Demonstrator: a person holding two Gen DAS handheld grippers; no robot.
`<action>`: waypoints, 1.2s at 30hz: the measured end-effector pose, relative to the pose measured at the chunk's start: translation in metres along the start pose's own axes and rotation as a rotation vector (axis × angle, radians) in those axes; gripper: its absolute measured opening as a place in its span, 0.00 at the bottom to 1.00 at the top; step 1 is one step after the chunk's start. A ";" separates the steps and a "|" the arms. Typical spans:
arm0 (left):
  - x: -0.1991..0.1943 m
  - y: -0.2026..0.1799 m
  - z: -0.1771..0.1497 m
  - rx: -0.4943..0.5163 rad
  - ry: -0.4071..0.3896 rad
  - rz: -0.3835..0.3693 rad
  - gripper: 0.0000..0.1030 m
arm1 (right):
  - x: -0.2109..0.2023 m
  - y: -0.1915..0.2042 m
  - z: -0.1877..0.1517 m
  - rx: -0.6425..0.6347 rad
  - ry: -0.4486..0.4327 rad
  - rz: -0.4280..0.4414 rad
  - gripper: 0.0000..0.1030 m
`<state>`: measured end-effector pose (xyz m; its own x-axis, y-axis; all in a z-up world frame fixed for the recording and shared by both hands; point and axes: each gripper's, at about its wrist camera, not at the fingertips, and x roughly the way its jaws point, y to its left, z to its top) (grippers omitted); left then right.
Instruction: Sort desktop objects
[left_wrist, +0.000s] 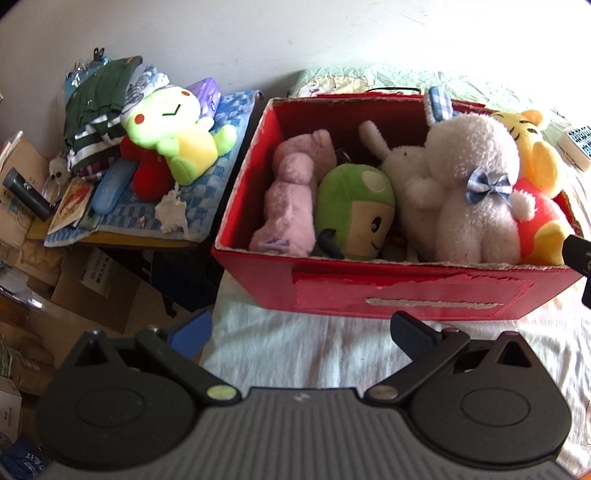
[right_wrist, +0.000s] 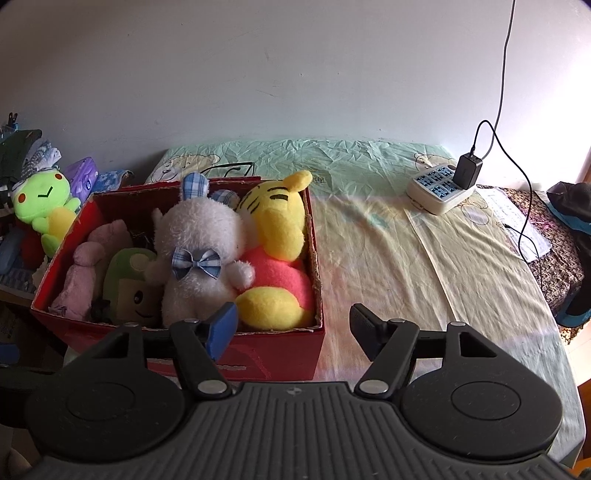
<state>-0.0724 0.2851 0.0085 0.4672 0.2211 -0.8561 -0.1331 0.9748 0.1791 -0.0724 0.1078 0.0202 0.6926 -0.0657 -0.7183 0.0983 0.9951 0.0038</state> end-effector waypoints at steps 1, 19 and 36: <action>0.000 -0.002 0.001 0.004 0.000 -0.002 1.00 | 0.000 -0.002 0.000 0.005 0.001 -0.003 0.68; 0.007 0.009 0.003 0.015 0.001 -0.005 1.00 | 0.003 0.012 -0.001 0.012 0.008 0.006 0.67; 0.013 0.048 -0.002 -0.040 0.004 0.013 1.00 | 0.000 0.058 0.000 -0.073 0.009 0.085 0.67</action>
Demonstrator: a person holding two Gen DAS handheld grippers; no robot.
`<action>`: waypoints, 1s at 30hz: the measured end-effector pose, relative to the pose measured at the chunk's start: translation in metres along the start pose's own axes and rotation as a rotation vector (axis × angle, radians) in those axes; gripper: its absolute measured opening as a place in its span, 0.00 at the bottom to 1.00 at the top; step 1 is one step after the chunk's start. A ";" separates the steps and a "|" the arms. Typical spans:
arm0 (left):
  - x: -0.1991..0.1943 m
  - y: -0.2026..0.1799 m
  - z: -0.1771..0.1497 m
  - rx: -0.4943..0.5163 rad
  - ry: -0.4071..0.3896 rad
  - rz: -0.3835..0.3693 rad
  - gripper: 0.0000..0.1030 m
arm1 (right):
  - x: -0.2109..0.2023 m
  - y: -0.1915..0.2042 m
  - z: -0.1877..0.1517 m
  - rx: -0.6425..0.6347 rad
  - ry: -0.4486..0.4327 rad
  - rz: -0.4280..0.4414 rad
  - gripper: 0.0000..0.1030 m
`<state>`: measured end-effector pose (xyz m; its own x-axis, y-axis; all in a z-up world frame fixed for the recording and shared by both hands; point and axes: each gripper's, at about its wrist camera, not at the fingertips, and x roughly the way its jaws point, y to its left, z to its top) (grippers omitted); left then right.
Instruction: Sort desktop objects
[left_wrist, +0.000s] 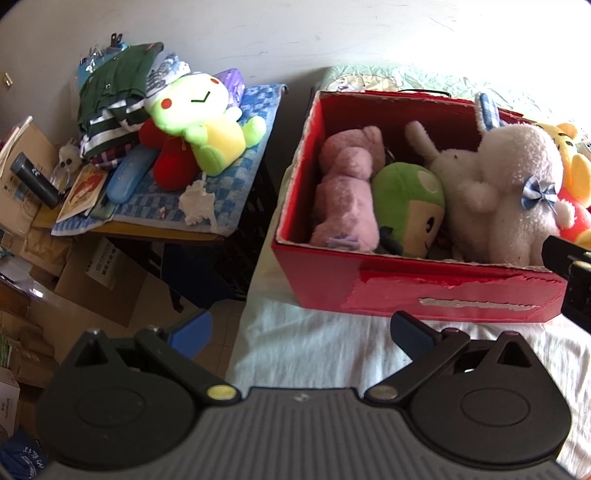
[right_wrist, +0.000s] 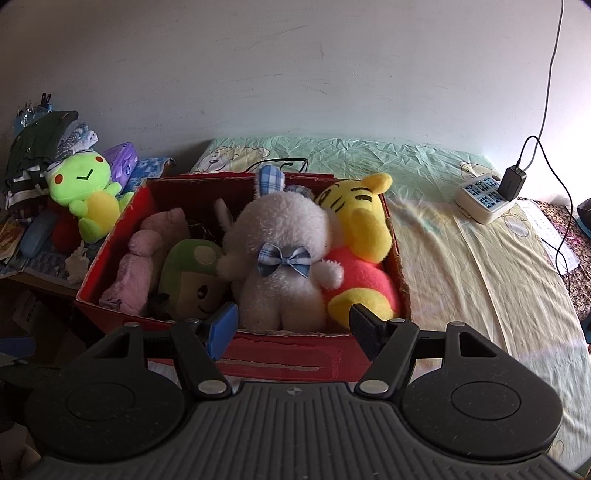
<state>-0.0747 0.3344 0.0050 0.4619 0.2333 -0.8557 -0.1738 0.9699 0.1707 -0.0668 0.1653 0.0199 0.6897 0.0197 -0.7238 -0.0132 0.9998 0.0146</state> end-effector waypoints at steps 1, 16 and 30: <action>0.000 0.001 0.000 0.000 -0.001 0.000 1.00 | 0.000 0.001 0.000 -0.002 0.000 0.004 0.67; -0.011 -0.005 0.024 0.022 -0.069 0.003 1.00 | -0.001 -0.003 0.023 0.020 -0.045 0.020 0.67; -0.005 -0.017 0.049 0.041 -0.111 -0.044 1.00 | 0.006 -0.016 0.032 0.071 -0.049 0.022 0.67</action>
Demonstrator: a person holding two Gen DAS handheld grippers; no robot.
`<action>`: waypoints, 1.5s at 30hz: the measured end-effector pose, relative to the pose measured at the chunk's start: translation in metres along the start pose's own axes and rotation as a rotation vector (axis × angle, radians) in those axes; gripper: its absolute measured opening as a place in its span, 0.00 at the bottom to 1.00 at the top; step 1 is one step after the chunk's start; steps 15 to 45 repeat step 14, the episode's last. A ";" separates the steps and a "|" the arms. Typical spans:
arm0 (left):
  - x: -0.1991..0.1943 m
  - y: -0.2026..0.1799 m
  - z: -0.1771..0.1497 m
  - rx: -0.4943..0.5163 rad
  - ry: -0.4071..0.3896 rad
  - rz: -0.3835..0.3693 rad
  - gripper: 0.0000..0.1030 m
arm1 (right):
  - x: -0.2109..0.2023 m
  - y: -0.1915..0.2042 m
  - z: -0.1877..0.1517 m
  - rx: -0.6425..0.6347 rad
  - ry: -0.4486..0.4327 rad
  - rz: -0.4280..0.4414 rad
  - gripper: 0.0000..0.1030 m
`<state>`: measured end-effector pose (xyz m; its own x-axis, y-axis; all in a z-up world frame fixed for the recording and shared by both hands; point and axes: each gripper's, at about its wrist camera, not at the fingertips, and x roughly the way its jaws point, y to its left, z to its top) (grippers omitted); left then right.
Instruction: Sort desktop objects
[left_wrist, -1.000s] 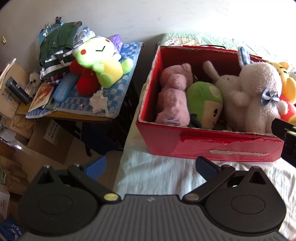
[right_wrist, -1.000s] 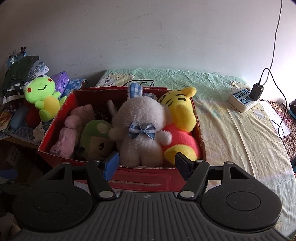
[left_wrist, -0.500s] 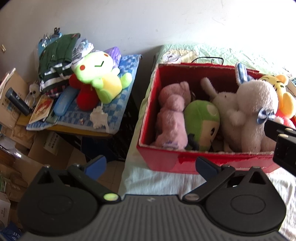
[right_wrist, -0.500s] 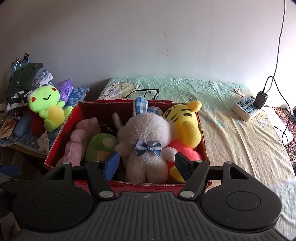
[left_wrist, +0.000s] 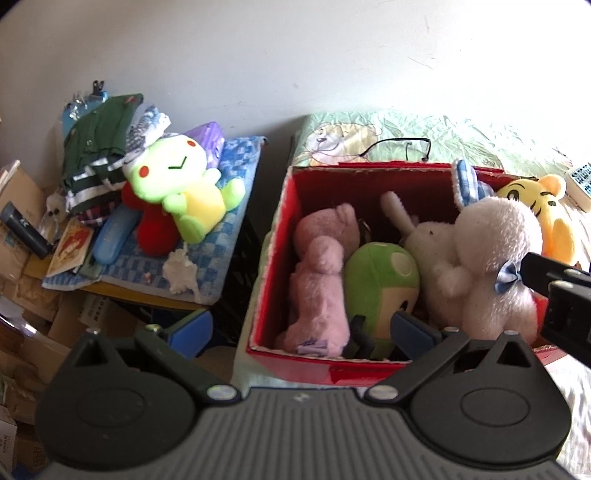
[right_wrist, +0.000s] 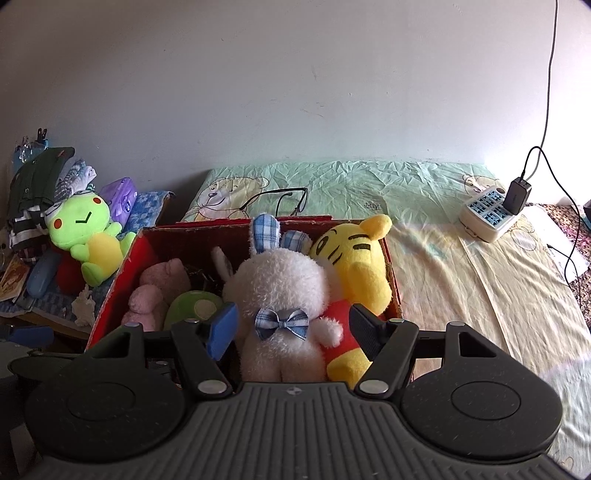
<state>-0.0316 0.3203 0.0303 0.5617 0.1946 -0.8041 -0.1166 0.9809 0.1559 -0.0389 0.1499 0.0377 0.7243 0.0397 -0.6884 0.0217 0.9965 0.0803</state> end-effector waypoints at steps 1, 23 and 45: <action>0.001 -0.001 0.001 -0.001 0.002 -0.007 1.00 | 0.000 -0.002 0.000 0.004 -0.002 -0.005 0.67; 0.007 -0.006 0.010 -0.011 -0.026 -0.091 0.96 | 0.001 -0.017 0.001 0.059 -0.017 -0.013 0.67; 0.007 -0.006 0.010 -0.011 -0.026 -0.091 0.96 | 0.001 -0.017 0.001 0.059 -0.017 -0.013 0.67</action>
